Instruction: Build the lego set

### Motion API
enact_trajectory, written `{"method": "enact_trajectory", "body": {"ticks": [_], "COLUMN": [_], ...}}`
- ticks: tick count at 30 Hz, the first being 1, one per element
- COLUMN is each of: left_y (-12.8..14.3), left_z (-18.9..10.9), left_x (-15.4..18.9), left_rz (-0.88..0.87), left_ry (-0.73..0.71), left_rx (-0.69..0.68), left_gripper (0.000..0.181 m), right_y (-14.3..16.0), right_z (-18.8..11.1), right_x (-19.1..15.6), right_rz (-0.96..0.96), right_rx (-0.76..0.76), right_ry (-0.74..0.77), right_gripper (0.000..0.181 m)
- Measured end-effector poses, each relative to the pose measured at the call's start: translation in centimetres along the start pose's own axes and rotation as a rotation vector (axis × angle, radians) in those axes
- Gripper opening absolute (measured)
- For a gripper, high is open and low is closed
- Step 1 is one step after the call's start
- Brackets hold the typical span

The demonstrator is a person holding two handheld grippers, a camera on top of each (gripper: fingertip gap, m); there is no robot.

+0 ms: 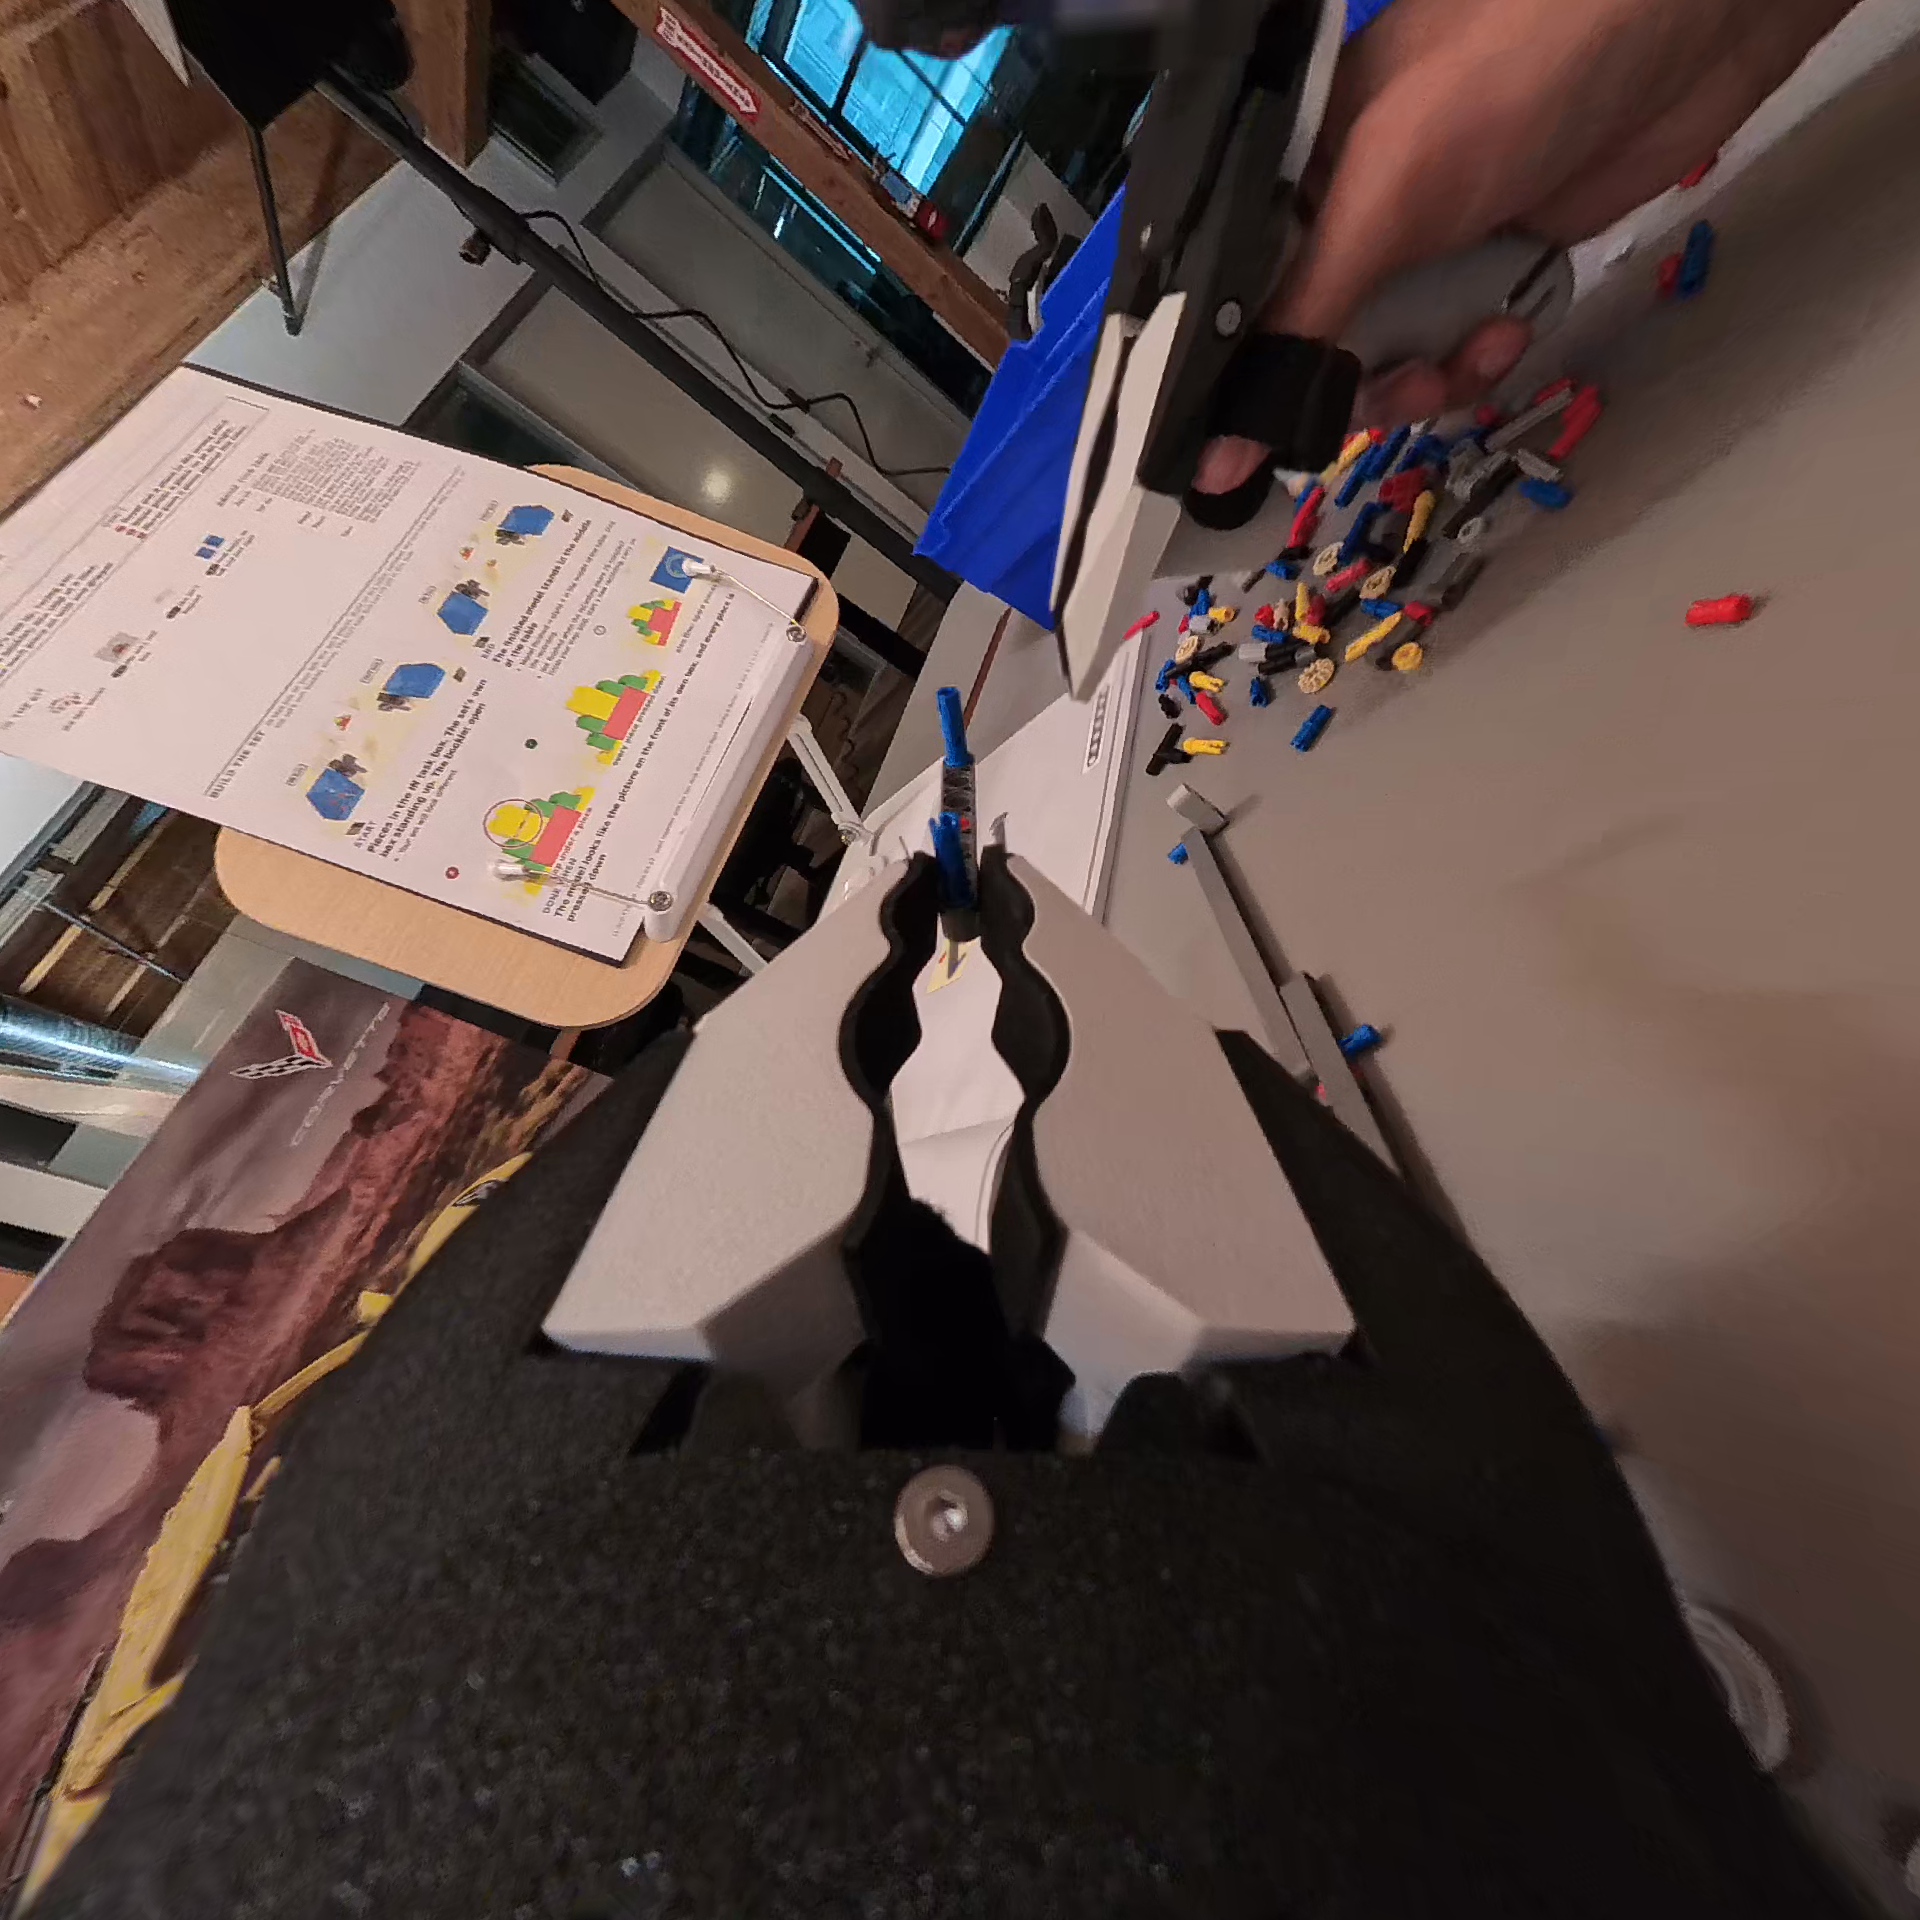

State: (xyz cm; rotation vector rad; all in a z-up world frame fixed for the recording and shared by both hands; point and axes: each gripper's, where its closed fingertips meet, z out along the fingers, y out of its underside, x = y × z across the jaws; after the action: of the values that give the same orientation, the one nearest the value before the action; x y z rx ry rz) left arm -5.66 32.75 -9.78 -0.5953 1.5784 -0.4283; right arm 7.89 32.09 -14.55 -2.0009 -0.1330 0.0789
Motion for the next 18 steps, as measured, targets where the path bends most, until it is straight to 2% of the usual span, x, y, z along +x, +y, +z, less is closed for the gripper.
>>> {"method": "enact_trajectory", "body": {"ticks": [4, 6, 8, 11, 13, 16, 18], "left_y": [-1.3, -2.8, -4.6, -6.6, -7.4, -7.8, -7.9], "left_z": [-0.2, -0.5, -0.9, -1.5, -1.7, -1.6, -1.4], "left_x": [-0.5, -0.8, -1.3, -2.3, -2.6, -2.4, -2.1], "left_rz": [-0.153, -0.352, -0.624, -0.971, -1.138, -1.346, -1.451], "left_ry": [0.007, 0.044, 0.112, 0.188, 0.246, 0.333, 0.391], "left_rx": [0.063, 0.144, 0.249, 0.417, 0.498, 0.551, 0.567], "left_gripper": [0.006, 0.006, 0.006, 0.006, 0.006, 0.006, 0.005], "right_y": [-3.2, -4.3, -5.6, -7.9, -9.1, -10.9, -11.0], "right_z": [-1.1, -1.9, -2.8, -4.7, -5.7, -7.5, -7.7], "right_x": [-7.4, -9.7, -11.2, -12.7, -13.1, -13.1, -12.8], "right_rz": [-0.041, -0.081, -0.049, 0.115, 0.19, 0.257, 0.264], "right_rx": [0.17, 0.235, 0.303, 0.402, 0.464, 0.596, 0.609], "right_ry": [-0.35, -0.432, -0.513, -0.676, -0.742, -0.809, -0.799], "right_gripper": [0.035, 0.036, 0.035, 0.035, 0.033, 0.025, 0.015]}}
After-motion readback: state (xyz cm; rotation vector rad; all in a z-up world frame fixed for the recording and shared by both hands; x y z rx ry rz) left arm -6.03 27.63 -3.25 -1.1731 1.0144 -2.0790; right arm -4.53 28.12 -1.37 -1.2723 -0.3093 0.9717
